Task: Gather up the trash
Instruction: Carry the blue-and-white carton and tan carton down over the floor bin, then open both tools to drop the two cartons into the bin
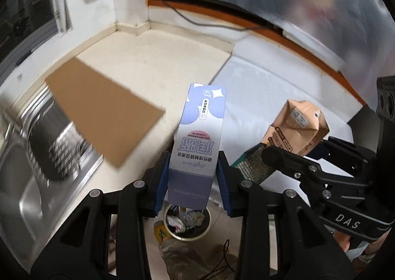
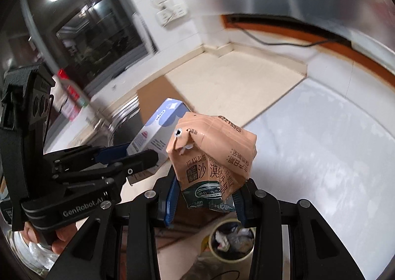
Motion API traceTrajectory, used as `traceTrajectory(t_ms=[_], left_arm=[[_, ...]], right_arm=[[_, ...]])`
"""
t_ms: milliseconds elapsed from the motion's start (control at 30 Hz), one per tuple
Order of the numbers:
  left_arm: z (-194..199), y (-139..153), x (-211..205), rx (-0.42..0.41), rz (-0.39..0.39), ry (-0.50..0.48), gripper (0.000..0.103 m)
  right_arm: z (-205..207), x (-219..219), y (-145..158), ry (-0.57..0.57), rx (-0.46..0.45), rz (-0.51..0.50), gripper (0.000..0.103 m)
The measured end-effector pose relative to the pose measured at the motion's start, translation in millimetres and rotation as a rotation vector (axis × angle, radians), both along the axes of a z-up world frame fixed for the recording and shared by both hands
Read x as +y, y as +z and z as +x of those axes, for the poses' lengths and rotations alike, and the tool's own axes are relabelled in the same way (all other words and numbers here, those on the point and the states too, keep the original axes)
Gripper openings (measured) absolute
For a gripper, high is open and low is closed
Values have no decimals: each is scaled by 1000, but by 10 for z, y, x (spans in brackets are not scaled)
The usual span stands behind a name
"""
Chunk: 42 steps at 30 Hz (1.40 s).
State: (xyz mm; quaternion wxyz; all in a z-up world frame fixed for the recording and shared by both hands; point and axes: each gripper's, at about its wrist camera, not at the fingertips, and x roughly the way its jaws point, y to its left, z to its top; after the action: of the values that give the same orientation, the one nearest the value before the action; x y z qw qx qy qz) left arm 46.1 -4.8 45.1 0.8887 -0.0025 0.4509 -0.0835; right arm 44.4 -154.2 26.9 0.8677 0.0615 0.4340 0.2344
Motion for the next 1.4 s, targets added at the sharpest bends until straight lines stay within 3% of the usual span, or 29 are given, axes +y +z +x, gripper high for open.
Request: traceTrajectory(t_ms=[200, 300, 500, 767, 1000, 1233, 1400], left_arm=[[-717, -584, -92, 38, 43, -2, 33], [-883, -916, -107, 73, 73, -1, 33], [-1030, -1784, -18, 201, 42, -10, 33], [-957, -3241, 61, 315, 51, -64, 33], [-828, -4749, 100, 420, 27, -74, 33], [-595, -5832, 170, 484, 21, -83, 33], [-515, -6417, 186, 518, 57, -117, 33]], right_arm=[[-753, 97, -541, 56, 15, -103, 38], [-1004, 143, -906, 62, 35, -144, 38], [-1281, 187, -1813, 26, 130, -168, 38], [-1217, 173, -3403, -57, 293, -180, 38], [-1100, 48, -4823, -135, 391, -189, 38], [-1015, -13, -6096, -123, 472, -240, 38], [-829, 20, -6684, -111, 519, -271, 38]])
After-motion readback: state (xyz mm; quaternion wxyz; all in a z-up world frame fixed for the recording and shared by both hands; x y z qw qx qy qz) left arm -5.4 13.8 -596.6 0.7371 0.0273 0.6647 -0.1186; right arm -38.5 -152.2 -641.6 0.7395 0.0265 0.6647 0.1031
